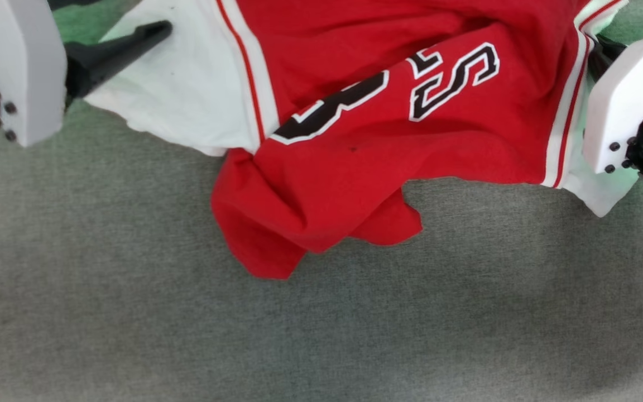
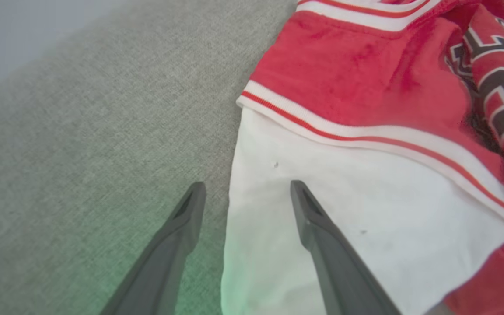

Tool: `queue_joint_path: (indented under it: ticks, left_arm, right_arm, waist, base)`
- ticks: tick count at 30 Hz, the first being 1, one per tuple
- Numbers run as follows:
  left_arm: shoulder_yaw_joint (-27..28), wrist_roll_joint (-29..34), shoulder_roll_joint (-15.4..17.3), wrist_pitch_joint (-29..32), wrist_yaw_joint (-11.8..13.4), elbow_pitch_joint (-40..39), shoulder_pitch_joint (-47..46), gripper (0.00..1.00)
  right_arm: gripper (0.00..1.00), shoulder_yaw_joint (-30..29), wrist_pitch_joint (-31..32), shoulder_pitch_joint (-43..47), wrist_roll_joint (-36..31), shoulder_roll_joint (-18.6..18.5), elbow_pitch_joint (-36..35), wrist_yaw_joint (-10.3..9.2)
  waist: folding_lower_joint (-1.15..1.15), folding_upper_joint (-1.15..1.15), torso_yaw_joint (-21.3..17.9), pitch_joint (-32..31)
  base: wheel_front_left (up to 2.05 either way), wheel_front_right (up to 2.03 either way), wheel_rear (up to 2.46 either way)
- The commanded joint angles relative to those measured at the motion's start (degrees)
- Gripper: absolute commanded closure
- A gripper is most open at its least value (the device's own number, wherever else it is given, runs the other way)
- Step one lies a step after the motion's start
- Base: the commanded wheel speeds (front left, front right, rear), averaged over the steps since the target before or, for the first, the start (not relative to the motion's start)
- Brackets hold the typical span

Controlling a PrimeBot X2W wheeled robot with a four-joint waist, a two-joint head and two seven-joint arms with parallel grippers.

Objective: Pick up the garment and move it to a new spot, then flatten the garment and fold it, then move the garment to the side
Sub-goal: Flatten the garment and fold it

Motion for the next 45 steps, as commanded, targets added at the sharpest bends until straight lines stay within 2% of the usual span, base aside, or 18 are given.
queue_joint_path:
  ticks: [1,3,4,5,6,7,9,13,18,21,24,28,33,38,42,45]
  left_arm:
    - [-1.5,-2.0,0.1,3.0,-0.1,1.3,-1.4,0.00]
    - [-2.6,-4.5,-0.1,6.1,-0.1,1.1,-1.8,0.00]
    - [-2.9,-6.8,-0.4,7.0,-0.1,0.9,-1.7,0.05]
    - [-2.9,-6.8,-0.4,7.0,-0.1,0.9,-1.7,0.05]
    - [-3.1,-10.5,-0.7,8.6,-0.1,-0.1,-1.7,0.49]
    - [-3.0,-11.6,-0.6,9.1,-0.1,-0.5,-1.9,0.61]
    - [-2.9,-11.3,-0.4,8.5,-0.1,-0.7,-2.6,1.00]
    - [-2.7,-9.4,-1.2,3.9,-0.1,1.1,-2.2,1.00]
    - [-1.4,-10.5,-2.5,-6.1,-0.1,5.6,-0.8,1.00]
    - [0.6,-11.2,-3.3,-12.8,-0.1,9.2,-1.0,1.00]
    - [3.8,-13.0,-4.6,-19.1,-0.1,13.8,-2.2,1.00]
    - [8.8,-11.4,-6.6,-27.9,-0.1,21.0,-7.6,1.00]
    - [14.3,-9.6,-9.9,-38.0,0.0,29.7,-15.4,1.00]
    - [15.7,-12.1,-12.4,-40.0,0.0,30.8,-16.7,1.00]
    - [13.1,-12.6,-10.5,-40.2,0.0,26.6,-11.3,1.00]
    - [12.6,-14.5,-8.9,-41.9,0.0,22.5,-5.0,1.00]
  right_arm:
    - [1.00,2.9,0.8,2.5,0.2,2.0,4.6,0.38]
    - [1.00,3.3,0.5,2.1,0.2,2.2,5.1,0.38]
    - [1.00,3.5,0.1,2.0,0.2,2.3,5.4,0.38]
    - [1.00,3.5,0.1,2.0,0.2,2.3,5.4,0.38]
    - [1.00,3.6,-0.3,1.7,0.3,2.4,6.0,0.38]
    - [1.00,3.9,-0.6,1.6,0.3,2.4,6.1,0.38]
    - [1.00,3.7,-1.8,1.2,0.2,2.0,6.1,0.38]
    - [1.00,3.1,-4.3,-0.2,-0.2,1.5,5.5,0.38]
    - [1.00,-0.9,-10.9,-4.2,-2.0,1.2,2.9,0.27]
    - [1.00,-3.2,-14.2,-7.8,-5.7,1.6,2.6,0.19]
    - [1.00,-6.7,-18.0,-13.9,-11.7,3.1,3.0,0.19]
    - [1.00,-12.2,-23.8,-26.3,-20.5,6.1,5.0,0.18]
    - [1.00,-17.5,-32.5,-42.1,-29.4,8.3,11.0,0.14]
    - [1.00,-18.3,-38.2,-48.9,-32.5,9.1,19.1,0.12]
    - [1.00,-16.6,-39.4,-45.7,-32.4,9.2,24.2,0.16]
    - [1.00,-16.1,-40.0,-40.0,-30.6,9.1,24.6,0.16]
  waist:
    - [0.00,0.00,-0.9,0.7]
    - [0.00,0.00,-1.1,0.8]
    - [0.00,0.00,-1.1,0.8]
    - [0.00,0.00,-1.1,0.8]
    - [0.00,0.00,-1.0,0.8]
    - [0.00,0.00,-1.0,0.7]
    - [0.00,0.00,-0.7,0.3]
    - [0.00,0.00,-0.3,-0.6]
    - [0.00,0.00,0.7,-2.6]
    - [0.00,0.00,1.4,-3.5]
    - [0.00,0.00,2.2,-4.0]
    - [0.00,0.00,3.1,-4.3]
    - [0.00,0.00,4.6,-5.4]
    - [0.00,0.00,5.9,-6.9]
    - [0.00,0.00,6.6,-8.3]
    - [0.00,0.00,6.5,-9.4]
  base:
    - [0.00,0.00,0.00]
    - [0.00,0.00,0.00]
    - [0.00,0.00,0.00]
    - [0.00,0.00,0.00]
    - [0.00,0.00,0.00]
    - [0.00,0.00,0.00]
    - [0.00,0.00,0.00]
    - [0.00,0.00,0.00]
    - [0.00,0.00,0.00]
    - [0.00,0.00,0.00]
    - [0.00,0.00,0.00]
    - [0.00,0.00,0.00]
    - [0.00,0.00,0.00]
    - [0.00,0.00,0.00]
    - [0.00,0.00,0.00]
    - [0.00,0.00,0.00]
